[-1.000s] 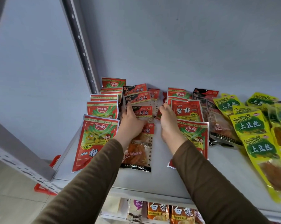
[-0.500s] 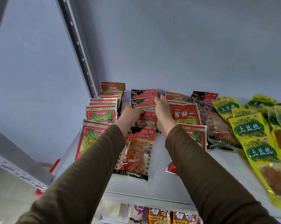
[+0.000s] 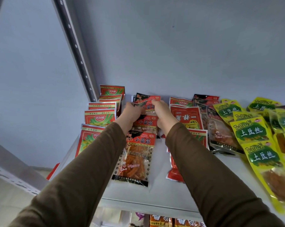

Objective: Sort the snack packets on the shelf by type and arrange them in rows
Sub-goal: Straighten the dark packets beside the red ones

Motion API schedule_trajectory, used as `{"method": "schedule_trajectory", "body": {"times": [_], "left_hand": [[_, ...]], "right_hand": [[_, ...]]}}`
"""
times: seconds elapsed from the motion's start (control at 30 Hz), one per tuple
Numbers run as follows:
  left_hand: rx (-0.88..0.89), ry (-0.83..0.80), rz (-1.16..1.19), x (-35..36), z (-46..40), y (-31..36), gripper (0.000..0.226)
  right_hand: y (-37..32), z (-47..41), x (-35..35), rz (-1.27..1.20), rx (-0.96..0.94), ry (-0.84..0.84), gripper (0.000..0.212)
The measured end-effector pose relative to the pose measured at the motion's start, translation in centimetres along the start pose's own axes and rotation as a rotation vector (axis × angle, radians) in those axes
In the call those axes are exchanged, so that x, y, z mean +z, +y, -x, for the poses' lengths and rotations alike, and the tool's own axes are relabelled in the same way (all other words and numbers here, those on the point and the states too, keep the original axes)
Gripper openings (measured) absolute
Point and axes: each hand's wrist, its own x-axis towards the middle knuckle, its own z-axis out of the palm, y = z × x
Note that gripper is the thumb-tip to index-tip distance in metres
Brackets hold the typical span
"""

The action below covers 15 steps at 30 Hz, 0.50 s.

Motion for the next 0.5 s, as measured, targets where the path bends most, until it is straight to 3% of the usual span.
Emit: {"method": "schedule_trajectory", "body": {"times": [0.2,0.37,0.5], "left_hand": [[0.025,0.088,0.145,-0.4,-0.5,-0.1,0.047],[-0.009,0.043,0.159,-0.3,-0.5,-0.2,0.074],[0.037,0.059,0.198,-0.6,-1.1,-0.1,0.081]], "right_hand": [[1.0,-0.5,0.3,-0.007,-0.14,-0.042,0.026],[1.6,-0.9,0.3,0.029,-0.08,-0.011,0.026],[2.5,-0.9,0.6,0.107,-0.162,0.039,0.029]]}}
